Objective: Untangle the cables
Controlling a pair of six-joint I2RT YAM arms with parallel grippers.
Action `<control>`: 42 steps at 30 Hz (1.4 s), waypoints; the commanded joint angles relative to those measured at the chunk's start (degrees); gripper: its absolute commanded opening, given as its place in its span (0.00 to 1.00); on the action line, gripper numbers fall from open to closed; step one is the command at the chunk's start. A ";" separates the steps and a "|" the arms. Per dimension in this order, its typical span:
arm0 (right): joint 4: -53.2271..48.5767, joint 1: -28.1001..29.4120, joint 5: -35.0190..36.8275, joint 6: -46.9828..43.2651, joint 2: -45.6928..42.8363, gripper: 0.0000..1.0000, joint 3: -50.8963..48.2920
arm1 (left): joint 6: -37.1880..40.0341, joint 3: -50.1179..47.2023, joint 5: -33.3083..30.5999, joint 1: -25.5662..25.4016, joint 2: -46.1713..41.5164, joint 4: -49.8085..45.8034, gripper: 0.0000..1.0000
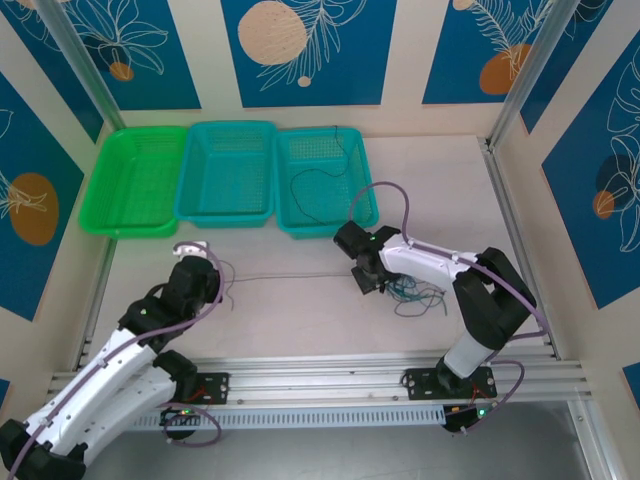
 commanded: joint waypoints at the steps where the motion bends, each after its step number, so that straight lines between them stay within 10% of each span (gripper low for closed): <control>1: -2.12 -0.76 2.54 0.29 -0.67 0.41 0.99 | -3.27 0.24 -2.52 2.62 -0.93 -3.93 0.00; 5: -2.26 -0.35 4.55 -0.21 -1.04 0.05 1.13 | -4.25 -1.27 0.88 4.29 -0.85 -1.97 0.00; 8: 1.46 0.99 4.67 -2.80 -3.97 0.00 -0.13 | 1.79 -4.33 11.23 4.31 -0.85 5.12 0.03; 13: 11.06 1.84 0.84 -9.59 -11.98 0.00 -2.93 | 4.10 -10.62 26.18 4.21 -3.93 19.36 0.57; 16: 14.85 0.78 -2.94 -12.60 -14.03 0.00 -4.00 | 5.70 -12.35 30.07 4.09 -7.20 26.43 0.72; 22: 19.15 0.56 -7.32 -16.30 -14.68 0.00 -5.03 | 14.27 -9.54 48.79 0.41 -2.06 41.94 0.74; 29: 26.10 0.47 -15.10 -20.22 -21.15 0.00 -10.19 | 41.29 -5.56 45.19 -11.57 10.03 47.84 0.86; 42: 31.36 5.49 -21.97 -31.08 -30.61 0.00 -16.87 | 65.67 3.30 49.49 -12.83 26.57 53.26 0.88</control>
